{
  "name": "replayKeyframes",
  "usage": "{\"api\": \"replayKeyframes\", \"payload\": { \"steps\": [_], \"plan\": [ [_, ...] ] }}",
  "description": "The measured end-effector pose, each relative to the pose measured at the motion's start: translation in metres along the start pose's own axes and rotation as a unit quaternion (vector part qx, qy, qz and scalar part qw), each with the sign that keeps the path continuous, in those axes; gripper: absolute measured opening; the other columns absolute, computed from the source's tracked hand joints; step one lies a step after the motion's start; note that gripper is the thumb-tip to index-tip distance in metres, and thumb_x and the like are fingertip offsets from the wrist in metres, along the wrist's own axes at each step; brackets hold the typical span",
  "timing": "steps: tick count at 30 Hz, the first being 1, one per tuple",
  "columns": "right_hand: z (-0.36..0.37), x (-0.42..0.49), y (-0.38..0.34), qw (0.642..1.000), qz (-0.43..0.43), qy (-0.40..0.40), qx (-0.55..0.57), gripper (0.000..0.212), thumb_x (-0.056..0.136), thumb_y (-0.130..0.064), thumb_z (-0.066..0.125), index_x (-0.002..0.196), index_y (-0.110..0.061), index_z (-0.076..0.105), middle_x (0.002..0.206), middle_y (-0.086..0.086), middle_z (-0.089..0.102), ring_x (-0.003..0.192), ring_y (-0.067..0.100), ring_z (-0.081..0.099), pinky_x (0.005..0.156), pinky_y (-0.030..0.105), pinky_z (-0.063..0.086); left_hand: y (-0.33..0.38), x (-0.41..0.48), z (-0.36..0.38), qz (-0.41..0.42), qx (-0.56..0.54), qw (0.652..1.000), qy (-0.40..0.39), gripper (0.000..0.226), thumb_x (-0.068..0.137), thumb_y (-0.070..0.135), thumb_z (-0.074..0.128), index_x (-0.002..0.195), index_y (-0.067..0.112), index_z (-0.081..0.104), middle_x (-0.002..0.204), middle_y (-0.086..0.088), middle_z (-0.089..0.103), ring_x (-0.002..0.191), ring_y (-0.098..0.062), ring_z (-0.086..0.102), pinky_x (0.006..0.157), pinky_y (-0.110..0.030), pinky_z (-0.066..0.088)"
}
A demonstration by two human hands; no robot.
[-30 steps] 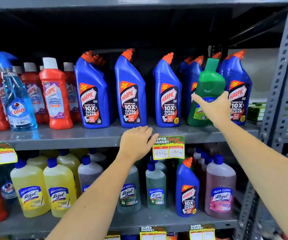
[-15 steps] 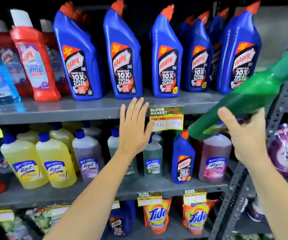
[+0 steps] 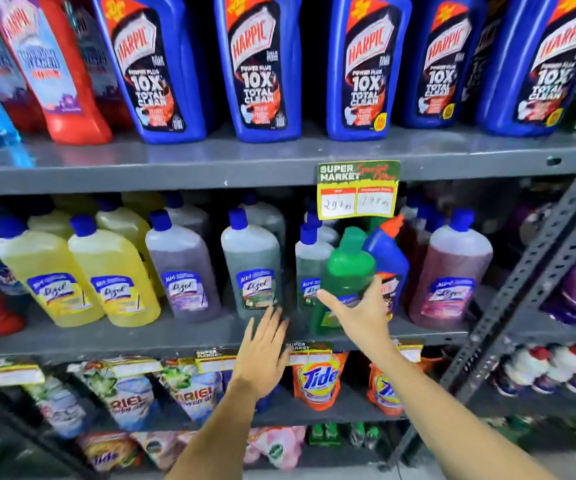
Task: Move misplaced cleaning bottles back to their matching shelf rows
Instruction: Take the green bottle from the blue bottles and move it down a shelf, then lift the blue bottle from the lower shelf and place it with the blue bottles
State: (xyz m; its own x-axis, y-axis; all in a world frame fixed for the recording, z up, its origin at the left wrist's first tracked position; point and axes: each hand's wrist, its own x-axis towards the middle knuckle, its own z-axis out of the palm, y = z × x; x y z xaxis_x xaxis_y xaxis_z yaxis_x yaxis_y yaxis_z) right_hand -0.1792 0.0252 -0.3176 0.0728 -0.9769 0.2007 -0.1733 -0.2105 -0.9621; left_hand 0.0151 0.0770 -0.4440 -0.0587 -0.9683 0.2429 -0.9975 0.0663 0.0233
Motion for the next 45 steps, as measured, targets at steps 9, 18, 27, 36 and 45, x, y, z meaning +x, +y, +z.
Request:
{"api": "replayKeyframes", "payload": {
  "steps": [9,18,27,36,45],
  "plan": [
    [0.044,0.018,0.043,0.997,0.035,0.027,-0.060,0.072,0.061,-0.039,0.090,0.112,-0.023,0.042,0.109,-0.005,0.058,0.106,0.018,0.061,0.091,0.033,0.050,-0.005,-0.005,0.020,0.004,0.007,0.998,-0.064,0.068,0.090,0.052,0.046,0.141,0.007,0.045,0.147,-0.013,0.044,0.136,-0.027,0.040,0.108,-0.052,0.018],
    [0.048,0.011,0.058,0.997,0.019,0.020,-0.072,0.086,0.064,-0.055,0.083,0.131,-0.021,0.041,0.123,-0.002,0.049,0.110,0.011,0.056,0.092,0.030,0.051,-0.004,-0.007,0.020,0.014,-0.009,0.998,-0.059,0.068,0.098,0.057,0.026,0.144,0.009,0.040,0.150,-0.011,0.040,0.139,-0.027,0.034,0.110,-0.049,0.016],
    [-0.006,0.017,0.068,0.955,-0.068,0.289,-0.004,0.047,0.083,-0.032,0.064,0.125,-0.020,0.047,0.123,0.003,0.048,0.110,0.028,0.054,0.090,0.056,0.049,-0.004,-0.008,0.020,0.005,0.010,0.999,-0.048,0.064,0.097,0.053,0.029,0.145,0.011,0.040,0.150,-0.009,0.042,0.138,-0.025,0.036,0.110,-0.047,0.016],
    [-0.020,0.049,0.078,0.976,0.091,0.159,-0.115,0.112,0.059,-0.028,0.092,0.148,-0.011,0.026,0.143,0.012,0.046,0.130,0.031,0.048,0.105,0.042,0.041,-0.005,-0.010,0.017,0.015,0.024,0.998,-0.063,0.072,0.099,0.059,0.013,0.146,0.011,0.038,0.152,-0.010,0.037,0.140,-0.026,0.033,0.110,-0.048,0.015],
    [-0.063,-0.008,0.003,0.969,-0.018,0.243,-0.047,0.096,0.042,-0.045,0.094,0.124,-0.026,0.048,0.109,0.000,0.067,0.102,0.029,0.064,0.091,0.043,0.050,-0.006,0.020,-0.094,0.179,0.006,0.970,0.164,0.061,0.099,0.045,0.039,0.150,0.014,0.026,0.160,-0.012,0.008,0.143,-0.029,0.024,0.114,-0.045,0.019]
  ]
}}
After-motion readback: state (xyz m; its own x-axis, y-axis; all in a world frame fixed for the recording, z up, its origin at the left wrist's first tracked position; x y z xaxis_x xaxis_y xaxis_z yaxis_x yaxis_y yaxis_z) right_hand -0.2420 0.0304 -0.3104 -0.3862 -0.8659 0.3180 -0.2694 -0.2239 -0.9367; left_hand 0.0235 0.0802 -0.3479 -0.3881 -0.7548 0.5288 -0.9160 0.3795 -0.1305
